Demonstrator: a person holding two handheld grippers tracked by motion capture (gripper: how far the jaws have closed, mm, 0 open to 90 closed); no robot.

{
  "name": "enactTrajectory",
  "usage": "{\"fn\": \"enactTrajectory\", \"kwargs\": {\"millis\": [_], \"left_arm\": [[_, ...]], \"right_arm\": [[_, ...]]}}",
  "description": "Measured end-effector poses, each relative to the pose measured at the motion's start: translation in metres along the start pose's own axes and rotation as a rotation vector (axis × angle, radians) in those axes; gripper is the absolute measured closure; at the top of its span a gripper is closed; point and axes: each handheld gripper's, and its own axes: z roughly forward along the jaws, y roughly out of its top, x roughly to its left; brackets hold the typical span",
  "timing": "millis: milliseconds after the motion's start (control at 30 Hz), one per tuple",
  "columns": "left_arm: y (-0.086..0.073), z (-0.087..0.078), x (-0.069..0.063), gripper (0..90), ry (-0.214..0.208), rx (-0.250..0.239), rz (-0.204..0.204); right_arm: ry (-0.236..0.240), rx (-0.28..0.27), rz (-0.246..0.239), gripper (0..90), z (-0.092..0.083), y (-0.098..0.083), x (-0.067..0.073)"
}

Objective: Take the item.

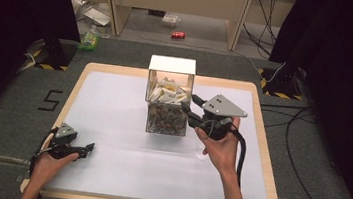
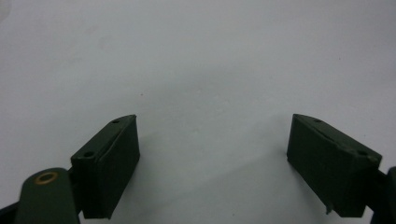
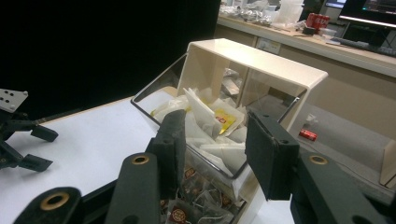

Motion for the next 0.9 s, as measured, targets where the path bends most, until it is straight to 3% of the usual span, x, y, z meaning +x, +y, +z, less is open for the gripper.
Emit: {"fn": "enactTrajectory", "kwargs": {"millis": [467,900], "left_arm": [[0.000,0.000,0.000,16.1,0.000,0.000,0.000],[0.000,0.000,0.000,16.1,0.000,0.000,0.000]], "right_arm": [[0.060,0.041,-0.015,63.7,0.037,0.013,-0.001],[0.059,0.128,-0.035,65.5,0.067,0.015,-0.005]]}}
